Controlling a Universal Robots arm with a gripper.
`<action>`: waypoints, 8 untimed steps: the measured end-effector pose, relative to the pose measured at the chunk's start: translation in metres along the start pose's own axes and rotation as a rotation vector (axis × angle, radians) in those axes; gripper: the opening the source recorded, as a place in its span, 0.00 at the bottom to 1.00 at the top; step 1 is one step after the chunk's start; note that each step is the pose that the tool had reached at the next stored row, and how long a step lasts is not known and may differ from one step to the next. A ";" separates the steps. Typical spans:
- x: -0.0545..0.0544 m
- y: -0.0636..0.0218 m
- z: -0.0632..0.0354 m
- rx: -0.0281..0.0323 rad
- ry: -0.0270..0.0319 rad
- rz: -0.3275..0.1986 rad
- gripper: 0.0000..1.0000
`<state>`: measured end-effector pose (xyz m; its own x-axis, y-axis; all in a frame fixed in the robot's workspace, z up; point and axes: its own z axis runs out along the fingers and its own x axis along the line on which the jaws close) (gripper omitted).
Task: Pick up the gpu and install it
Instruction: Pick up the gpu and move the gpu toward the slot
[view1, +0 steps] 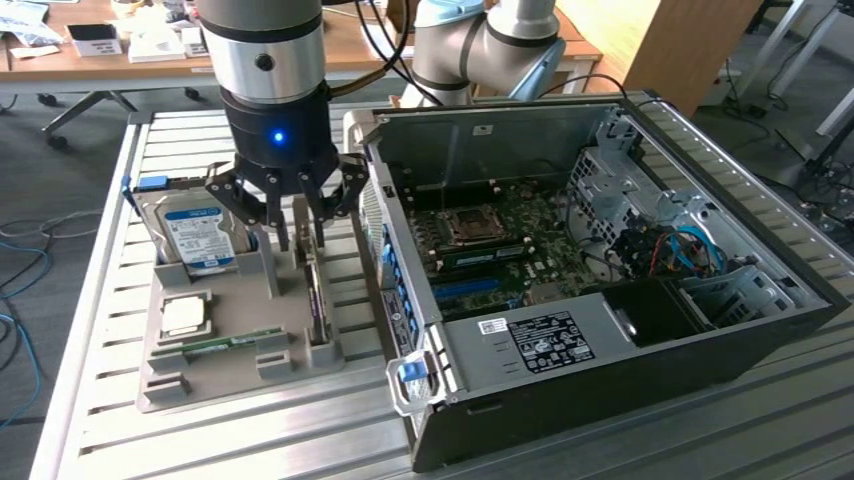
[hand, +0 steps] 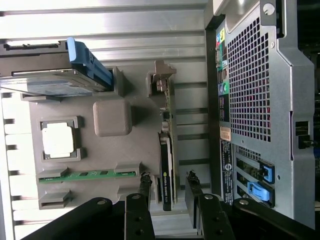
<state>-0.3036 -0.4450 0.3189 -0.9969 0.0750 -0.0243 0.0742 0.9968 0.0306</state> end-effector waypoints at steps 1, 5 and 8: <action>0.000 0.0000 0.0002 -0.0001 0.0000 0.000 0.42; 0.000 0.0000 0.0021 -0.0001 -0.0001 0.000 0.42; 0.000 -0.0001 0.0022 0.0001 0.0000 0.000 0.42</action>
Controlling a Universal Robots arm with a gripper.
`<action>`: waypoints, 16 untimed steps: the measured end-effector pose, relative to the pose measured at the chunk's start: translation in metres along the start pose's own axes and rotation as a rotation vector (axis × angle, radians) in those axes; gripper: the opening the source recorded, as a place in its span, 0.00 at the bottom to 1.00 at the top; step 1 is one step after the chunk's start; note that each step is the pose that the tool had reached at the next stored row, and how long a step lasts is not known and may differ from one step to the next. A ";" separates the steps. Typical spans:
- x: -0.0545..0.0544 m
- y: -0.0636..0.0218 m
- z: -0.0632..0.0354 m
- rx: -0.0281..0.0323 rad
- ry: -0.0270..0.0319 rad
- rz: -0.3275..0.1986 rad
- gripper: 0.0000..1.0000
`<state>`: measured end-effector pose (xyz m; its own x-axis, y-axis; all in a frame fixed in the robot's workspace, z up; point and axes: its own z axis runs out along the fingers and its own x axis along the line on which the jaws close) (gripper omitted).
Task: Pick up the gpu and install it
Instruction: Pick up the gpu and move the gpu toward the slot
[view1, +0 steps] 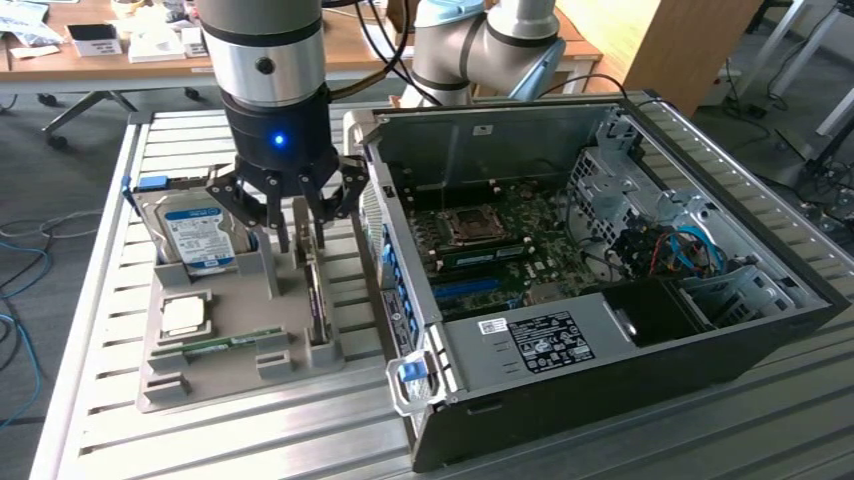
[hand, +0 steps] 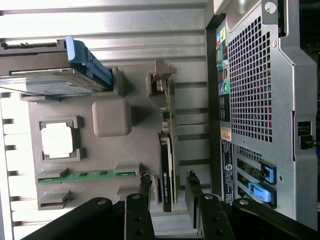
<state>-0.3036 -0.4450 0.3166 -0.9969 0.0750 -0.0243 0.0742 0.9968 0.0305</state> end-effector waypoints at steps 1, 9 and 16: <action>0.000 0.0000 0.0000 0.0000 0.0000 0.000 0.42; 0.000 -0.0001 0.0023 0.0000 0.0000 0.000 0.42; 0.000 -0.0001 0.0025 -0.0001 -0.0001 0.000 0.42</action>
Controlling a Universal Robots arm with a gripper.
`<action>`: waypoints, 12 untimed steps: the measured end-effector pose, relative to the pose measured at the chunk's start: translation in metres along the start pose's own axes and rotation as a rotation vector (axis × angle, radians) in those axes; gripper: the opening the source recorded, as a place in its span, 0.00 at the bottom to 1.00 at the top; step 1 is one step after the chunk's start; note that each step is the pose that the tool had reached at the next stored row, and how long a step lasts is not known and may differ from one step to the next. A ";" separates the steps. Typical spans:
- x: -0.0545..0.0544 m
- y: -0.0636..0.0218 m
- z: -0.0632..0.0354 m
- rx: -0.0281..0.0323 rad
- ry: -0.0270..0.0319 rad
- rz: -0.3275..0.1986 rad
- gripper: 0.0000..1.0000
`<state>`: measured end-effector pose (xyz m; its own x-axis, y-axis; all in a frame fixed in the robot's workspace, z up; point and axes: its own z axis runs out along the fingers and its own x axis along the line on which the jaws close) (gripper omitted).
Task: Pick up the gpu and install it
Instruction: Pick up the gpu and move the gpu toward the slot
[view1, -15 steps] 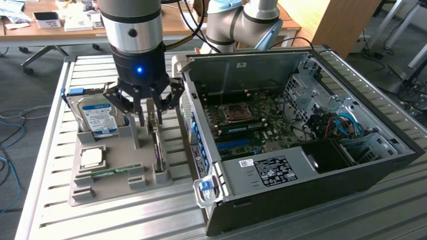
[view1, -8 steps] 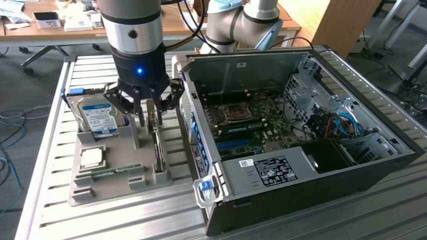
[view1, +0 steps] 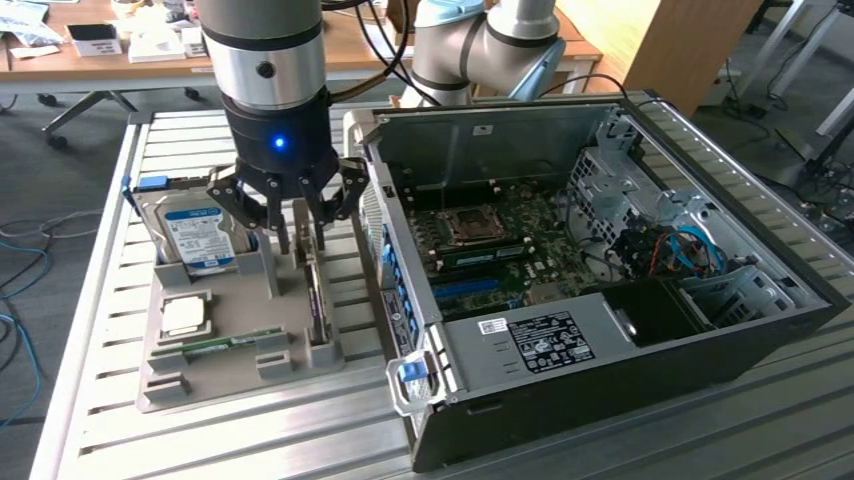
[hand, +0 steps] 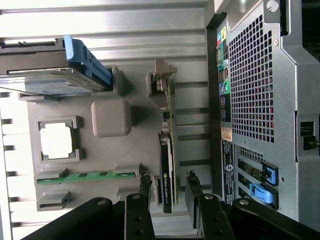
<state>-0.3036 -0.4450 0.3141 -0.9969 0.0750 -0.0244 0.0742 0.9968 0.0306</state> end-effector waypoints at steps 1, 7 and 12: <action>0.000 0.0000 0.0001 0.0000 0.0001 0.000 0.42; 0.000 -0.0001 0.0024 0.0002 0.0003 0.000 0.42; 0.000 -0.0001 0.0036 -0.0004 -0.0003 0.000 0.42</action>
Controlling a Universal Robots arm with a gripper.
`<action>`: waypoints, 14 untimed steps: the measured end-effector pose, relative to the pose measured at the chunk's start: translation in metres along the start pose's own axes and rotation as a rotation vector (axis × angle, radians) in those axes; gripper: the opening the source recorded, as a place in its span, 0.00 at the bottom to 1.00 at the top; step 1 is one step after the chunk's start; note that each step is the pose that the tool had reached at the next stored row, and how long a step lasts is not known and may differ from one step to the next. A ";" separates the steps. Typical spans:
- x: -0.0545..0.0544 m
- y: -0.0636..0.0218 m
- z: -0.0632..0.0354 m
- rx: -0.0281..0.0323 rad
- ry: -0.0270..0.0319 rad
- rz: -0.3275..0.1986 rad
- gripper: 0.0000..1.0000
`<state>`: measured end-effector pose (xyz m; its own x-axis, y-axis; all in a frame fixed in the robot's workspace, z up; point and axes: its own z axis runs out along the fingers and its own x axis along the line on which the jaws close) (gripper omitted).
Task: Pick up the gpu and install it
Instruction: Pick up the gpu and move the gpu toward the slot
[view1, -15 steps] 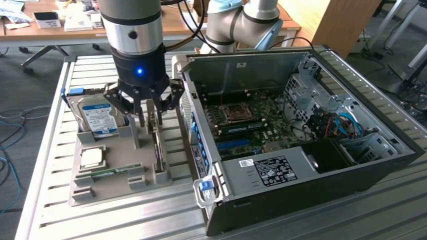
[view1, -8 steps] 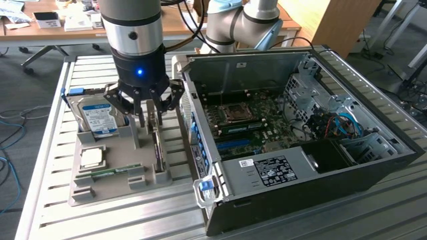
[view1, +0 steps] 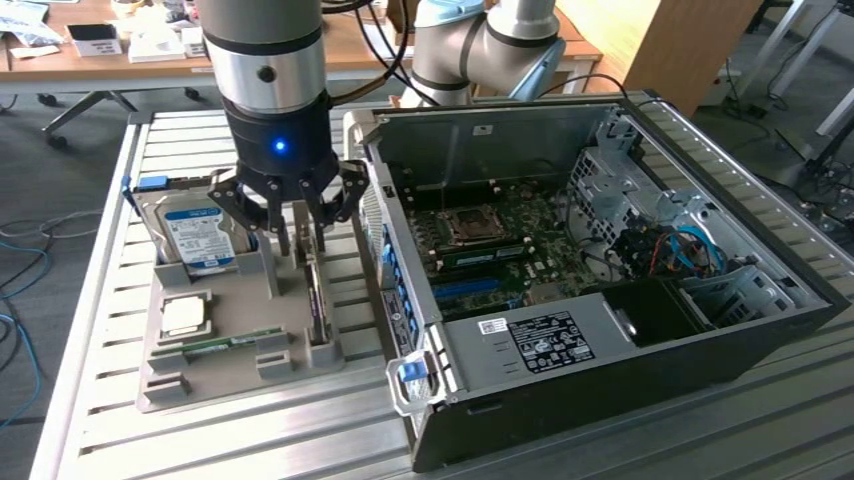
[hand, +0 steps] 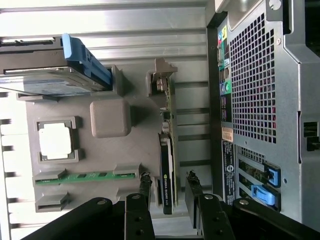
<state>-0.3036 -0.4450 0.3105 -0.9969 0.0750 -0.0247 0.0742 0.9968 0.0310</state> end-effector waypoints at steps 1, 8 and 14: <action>0.000 0.0000 0.0007 0.0002 0.0001 0.000 0.42; 0.000 -0.0003 0.0077 0.0004 0.0003 0.000 0.42; 0.000 -0.0003 0.0092 -0.0004 0.0001 0.000 0.42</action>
<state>-0.3036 -0.4450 0.3013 -0.9969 0.0751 -0.0246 0.0743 0.9967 0.0315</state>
